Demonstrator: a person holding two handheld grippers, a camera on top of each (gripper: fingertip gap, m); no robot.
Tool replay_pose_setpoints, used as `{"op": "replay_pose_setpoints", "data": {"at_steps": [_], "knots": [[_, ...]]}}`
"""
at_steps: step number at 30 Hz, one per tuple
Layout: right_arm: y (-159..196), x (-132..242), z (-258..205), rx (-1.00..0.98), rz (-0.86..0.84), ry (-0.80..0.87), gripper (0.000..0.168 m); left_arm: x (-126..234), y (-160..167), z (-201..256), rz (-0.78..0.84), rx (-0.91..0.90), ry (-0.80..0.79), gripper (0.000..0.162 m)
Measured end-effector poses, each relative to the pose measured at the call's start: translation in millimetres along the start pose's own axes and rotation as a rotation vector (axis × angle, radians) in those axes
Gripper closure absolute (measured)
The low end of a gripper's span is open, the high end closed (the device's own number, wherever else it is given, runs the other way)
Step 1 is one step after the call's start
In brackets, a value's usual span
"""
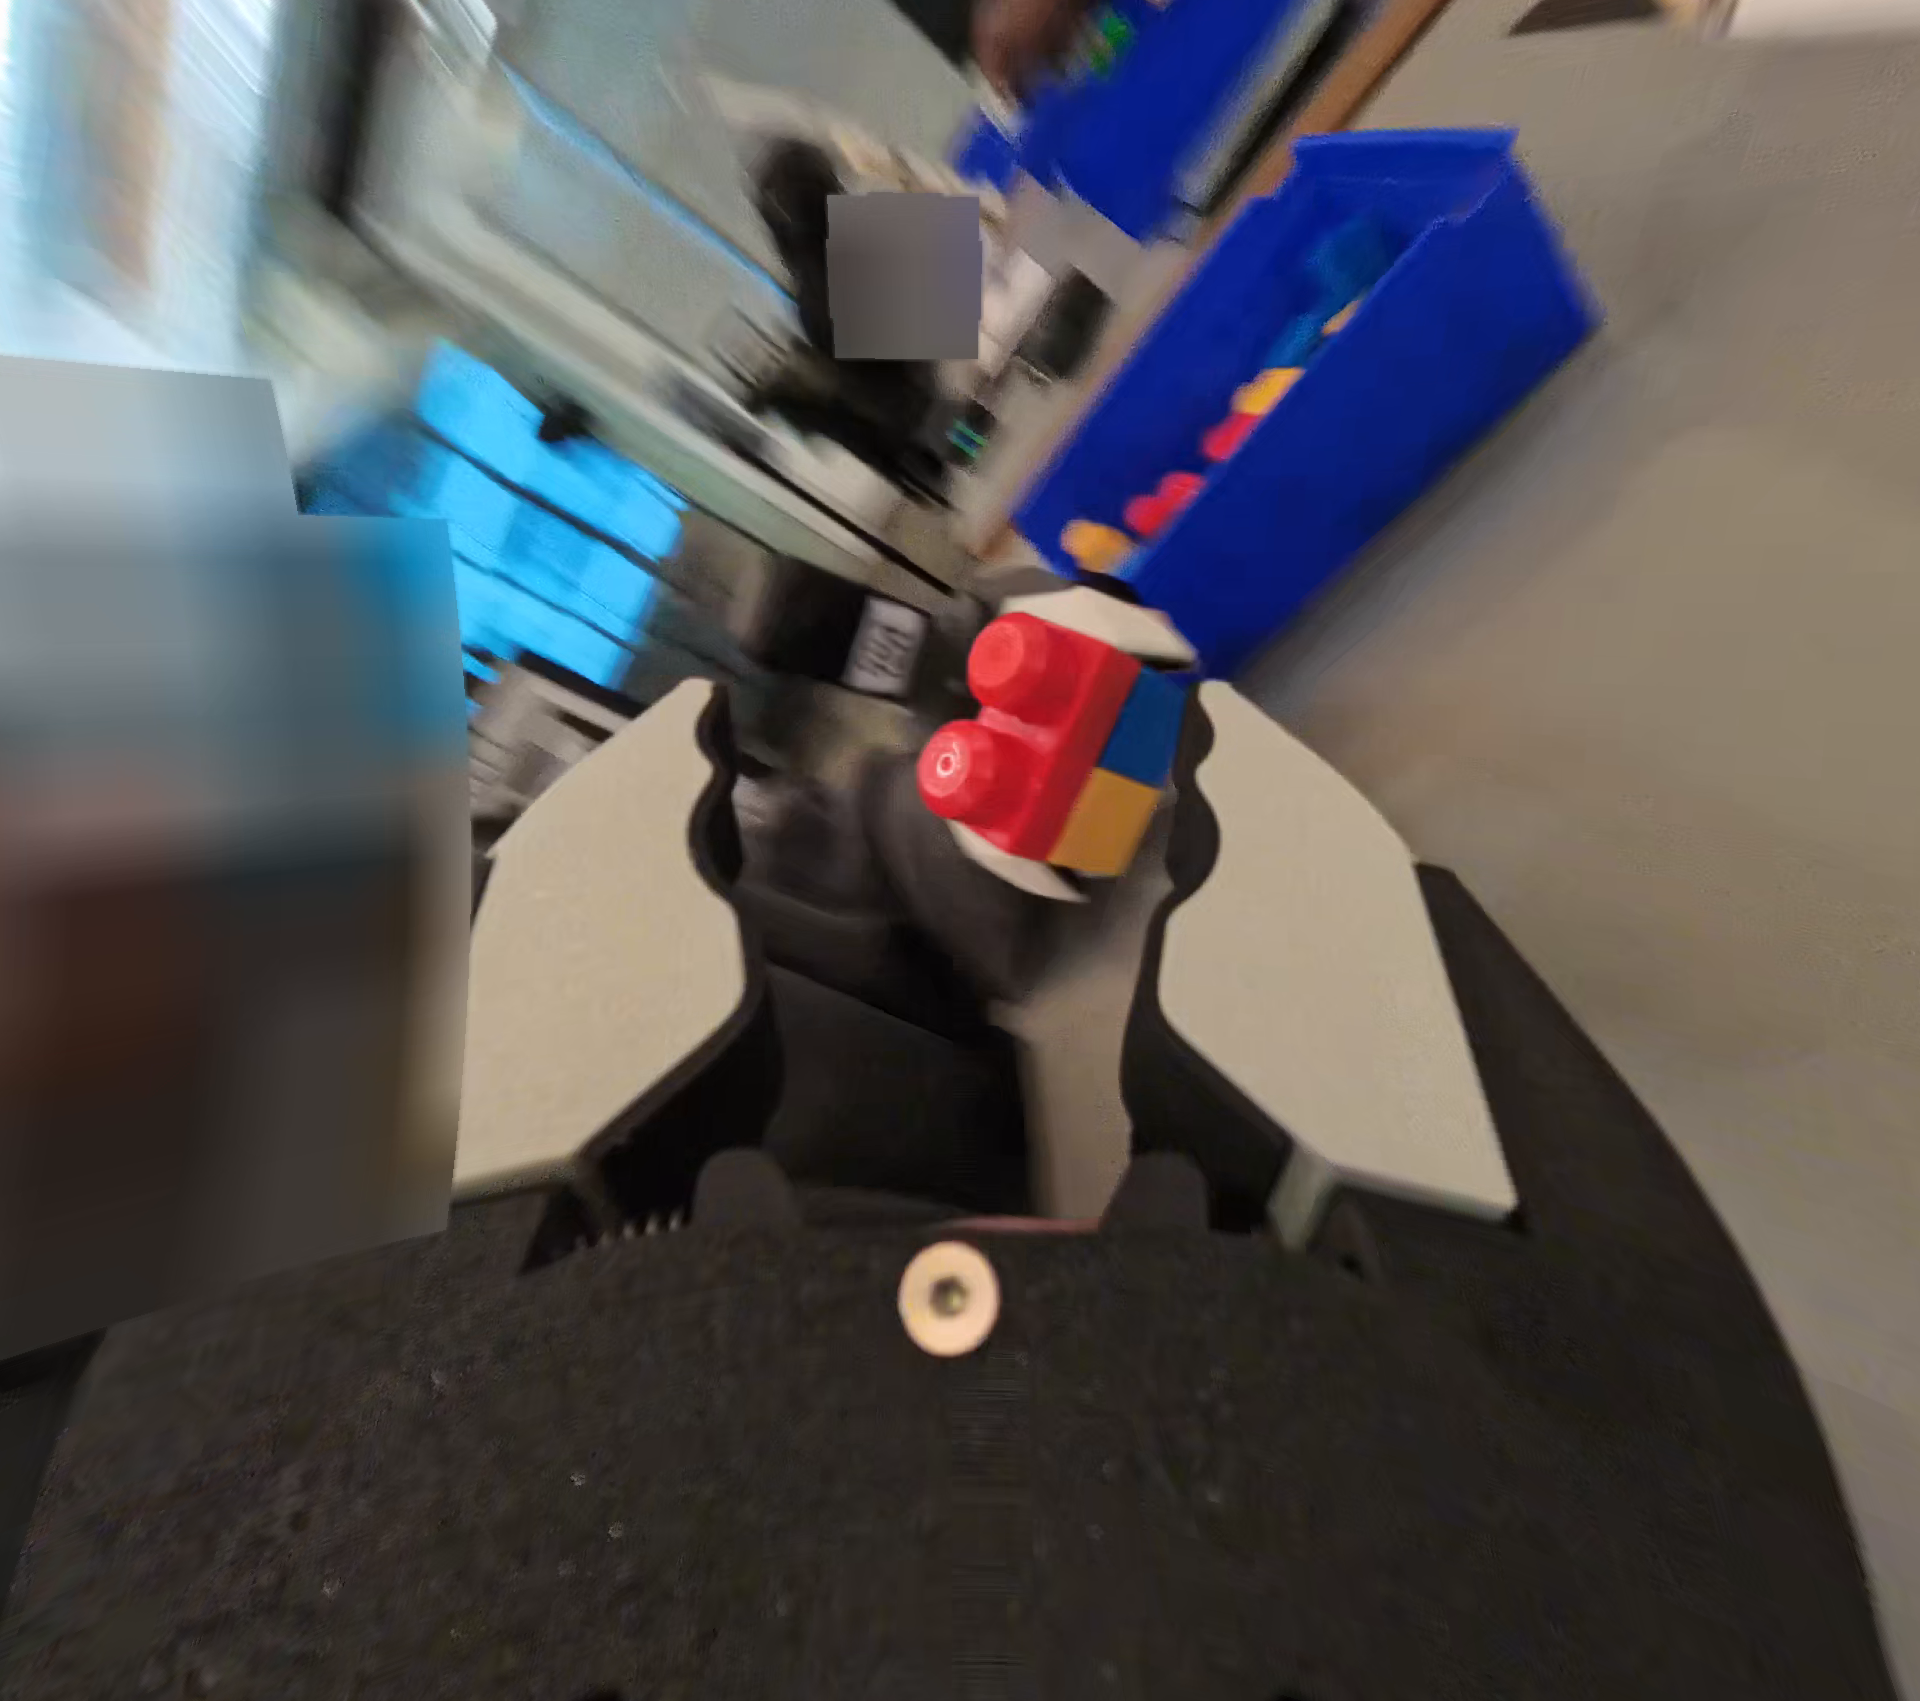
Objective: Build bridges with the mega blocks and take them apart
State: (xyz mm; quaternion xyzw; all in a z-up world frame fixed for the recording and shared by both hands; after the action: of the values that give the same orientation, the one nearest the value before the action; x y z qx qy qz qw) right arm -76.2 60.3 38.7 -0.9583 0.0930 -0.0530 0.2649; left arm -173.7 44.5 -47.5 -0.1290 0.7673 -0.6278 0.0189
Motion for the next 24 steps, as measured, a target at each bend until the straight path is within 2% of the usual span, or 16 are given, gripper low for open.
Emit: {"op": "replay_pose_setpoints", "data": {"at_steps": [1, 3, 6, 11, 15, 18, 24], "knots": [[7, 1, 7, -0.144, 0.059, -0.102, 0.082, 1, -3, -1, 0.014, 0.001, -0.005, 0.087], [32, -10, 23, -0.348, 0.06, -0.206, 0.073, 2, -6, -2, 0.035, 0.013, 0.004, 0.087], [57, -33, 29, -0.489, 0.042, -0.326, 0.062, -1, -6, 2, 0.053, 0.038, 0.039, 0.087], [75, -64, 33, -0.56, -0.019, -0.442, 0.054, -4, -2, 11, 0.048, 0.039, 0.091, 0.087], [79, -76, 32, -0.557, -0.063, -0.496, 0.058, -9, 6, 16, 0.012, 0.014, 0.101, 0.087], [81, -80, 39, -0.568, -0.055, -0.475, 0.067, -11, 11, 15, -0.003, 0.009, 0.092, 0.086], [83, -78, 51, -0.58, -0.039, -0.442, 0.065, -18, 24, 14, -0.037, 0.007, 0.094, 0.086]]}}
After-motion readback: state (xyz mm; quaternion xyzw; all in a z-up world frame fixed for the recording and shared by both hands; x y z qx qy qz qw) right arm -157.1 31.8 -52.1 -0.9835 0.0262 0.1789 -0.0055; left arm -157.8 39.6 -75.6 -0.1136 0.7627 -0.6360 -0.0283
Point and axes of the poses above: each gripper's, where its closed fingertips meet, x back along the fingers, y out of its underside, z = x × y across the jaws, the point moved 2 cm from there along x, back along the fingers, and after that the axes turned 4 degrees about -x, right-handed, at the moved point
